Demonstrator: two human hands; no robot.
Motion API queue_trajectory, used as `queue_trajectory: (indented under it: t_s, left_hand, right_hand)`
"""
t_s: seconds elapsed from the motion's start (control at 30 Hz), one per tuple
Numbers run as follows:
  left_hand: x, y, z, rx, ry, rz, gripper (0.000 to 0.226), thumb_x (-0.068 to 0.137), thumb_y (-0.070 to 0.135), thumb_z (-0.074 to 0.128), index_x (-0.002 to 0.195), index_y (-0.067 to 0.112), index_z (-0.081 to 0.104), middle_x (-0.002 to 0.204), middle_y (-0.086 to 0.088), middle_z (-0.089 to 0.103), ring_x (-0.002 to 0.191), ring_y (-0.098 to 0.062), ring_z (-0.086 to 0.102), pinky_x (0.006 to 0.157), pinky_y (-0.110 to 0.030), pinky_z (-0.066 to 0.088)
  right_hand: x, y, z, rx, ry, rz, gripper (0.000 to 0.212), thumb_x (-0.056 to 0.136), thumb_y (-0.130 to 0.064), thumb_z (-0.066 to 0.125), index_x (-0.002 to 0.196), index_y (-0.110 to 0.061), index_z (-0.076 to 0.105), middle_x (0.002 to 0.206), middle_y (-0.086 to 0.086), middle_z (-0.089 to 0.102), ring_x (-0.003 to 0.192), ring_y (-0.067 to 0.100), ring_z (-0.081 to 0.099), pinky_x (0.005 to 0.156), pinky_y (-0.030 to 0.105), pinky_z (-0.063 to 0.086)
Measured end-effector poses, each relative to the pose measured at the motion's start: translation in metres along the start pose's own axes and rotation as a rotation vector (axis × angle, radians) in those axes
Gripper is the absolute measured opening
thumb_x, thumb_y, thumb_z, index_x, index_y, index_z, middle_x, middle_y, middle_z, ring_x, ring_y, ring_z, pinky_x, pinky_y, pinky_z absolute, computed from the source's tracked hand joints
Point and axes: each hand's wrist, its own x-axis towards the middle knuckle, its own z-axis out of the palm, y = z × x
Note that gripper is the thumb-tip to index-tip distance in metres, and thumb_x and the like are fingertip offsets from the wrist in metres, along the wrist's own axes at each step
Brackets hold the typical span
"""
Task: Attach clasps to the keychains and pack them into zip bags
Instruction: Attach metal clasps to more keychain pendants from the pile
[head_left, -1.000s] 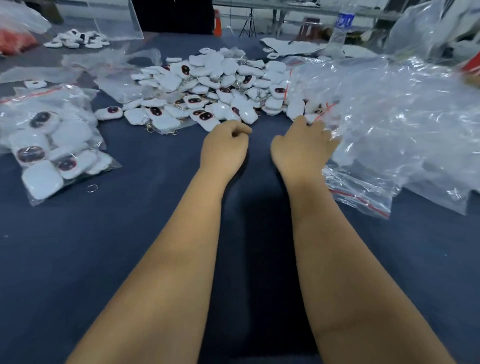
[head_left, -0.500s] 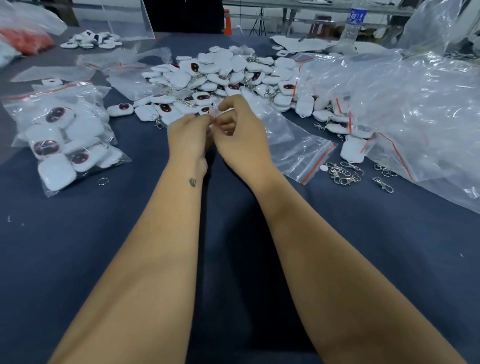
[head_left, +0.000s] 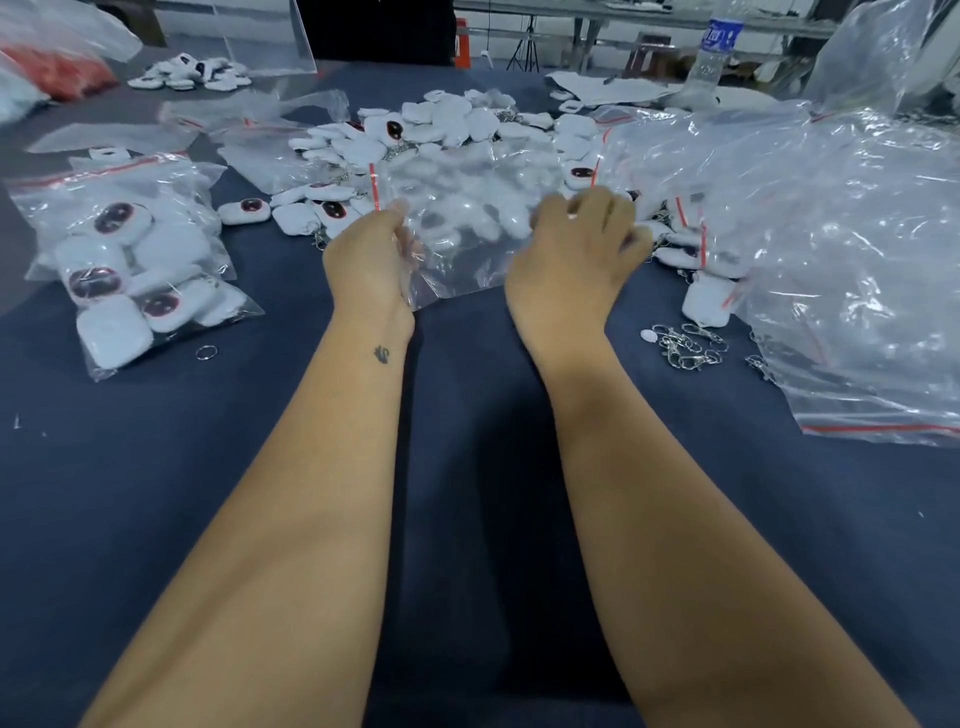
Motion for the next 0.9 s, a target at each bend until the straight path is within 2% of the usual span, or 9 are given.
queue_trajectory:
  t_s: [0.1,0.13,0.23,0.33,0.43,0.53,0.6,0.73,0.9]
  left_hand:
    - [-0.003,-0.002,0.0,0.068,-0.073,0.082,0.007,0.089,0.014,0.07,0.083,0.015,0.072,0.087,-0.003,0.069,0.089,-0.02,0.064,0.09,-0.032,0.053]
    - [-0.003,-0.002,0.0,0.088,-0.112,0.103,0.002,0.09,0.017,0.071,0.088,0.017,0.073,0.087,0.001,0.071,0.089,-0.015,0.066,0.091,-0.031,0.053]
    - [-0.005,-0.003,0.001,0.125,-0.217,0.078,0.013,0.091,0.016,0.066,0.078,0.015,0.066,0.061,0.005,0.059,0.058,-0.01,0.057,0.064,-0.023,0.052]
    - [-0.005,-0.003,0.002,0.205,-0.217,0.04,0.008,0.084,0.006,0.063,0.078,0.006,0.066,0.072,-0.009,0.064,0.062,-0.019,0.059,0.062,-0.029,0.049]
    - [-0.004,-0.006,0.0,0.29,-0.237,0.097,0.015,0.086,-0.002,0.063,0.097,0.001,0.074,0.093,-0.019,0.073,0.08,-0.023,0.066,0.078,-0.034,0.058]
    - [-0.007,-0.009,0.0,0.375,-0.232,0.168,0.014,0.088,-0.001,0.064,0.097,0.004,0.073,0.103,-0.022,0.071,0.091,-0.025,0.066,0.091,-0.039,0.056]
    - [-0.007,-0.009,0.001,0.377,-0.248,0.175,0.01,0.087,0.001,0.065,0.088,0.006,0.074,0.096,-0.022,0.073,0.085,-0.024,0.066,0.082,-0.035,0.057]
    - [-0.012,-0.01,0.001,0.484,-0.354,0.24,0.009,0.089,0.009,0.067,0.082,0.009,0.074,0.056,0.006,0.064,0.059,-0.01,0.057,0.062,-0.024,0.05]
    - [-0.006,-0.014,0.002,0.558,-0.162,0.328,0.017,0.099,0.012,0.046,0.092,0.011,0.062,0.08,-0.001,0.066,0.072,-0.016,0.063,0.069,-0.032,0.058]
  right_hand:
    - [-0.004,-0.02,-0.001,0.541,0.014,-0.129,0.011,0.087,-0.014,0.054,0.096,-0.015,0.062,0.093,0.0,0.061,0.09,0.021,0.056,0.078,0.038,0.046]
    - [-0.009,-0.027,0.0,0.693,-0.086,-0.103,0.006,0.089,-0.019,0.056,0.093,-0.017,0.06,0.085,-0.005,0.06,0.081,0.015,0.056,0.072,0.037,0.049]
    - [-0.017,-0.036,0.009,0.845,-0.293,-0.027,0.014,0.09,-0.035,0.062,0.098,-0.024,0.059,0.081,-0.011,0.058,0.075,0.008,0.057,0.07,0.031,0.05]
    - [-0.012,-0.03,0.014,0.865,-0.271,0.026,0.008,0.092,-0.031,0.062,0.089,-0.023,0.062,0.071,-0.016,0.059,0.07,0.005,0.057,0.065,0.028,0.046]
    - [-0.007,-0.022,0.015,0.897,-0.232,0.072,0.041,0.096,-0.019,0.055,0.056,-0.025,0.046,0.048,-0.015,0.045,0.055,0.005,0.039,0.056,0.027,0.031]
    - [-0.007,-0.022,0.013,0.947,-0.218,0.103,0.041,0.095,-0.017,0.056,0.055,-0.021,0.048,0.05,-0.01,0.042,0.058,0.008,0.038,0.056,0.027,0.031]
    - [-0.007,-0.021,0.011,0.964,-0.204,0.127,0.032,0.091,-0.016,0.061,0.06,-0.021,0.058,0.054,-0.012,0.051,0.055,0.003,0.044,0.053,0.018,0.036]
    - [-0.007,-0.019,0.008,1.049,-0.208,0.206,0.025,0.079,-0.003,0.064,0.062,-0.02,0.058,0.048,-0.013,0.051,0.046,-0.002,0.046,0.047,0.009,0.034]
    - [-0.004,-0.016,0.006,1.304,-0.122,0.355,0.023,0.088,-0.003,0.064,0.071,-0.014,0.053,0.064,0.003,0.059,0.061,0.014,0.053,0.064,0.031,0.047]
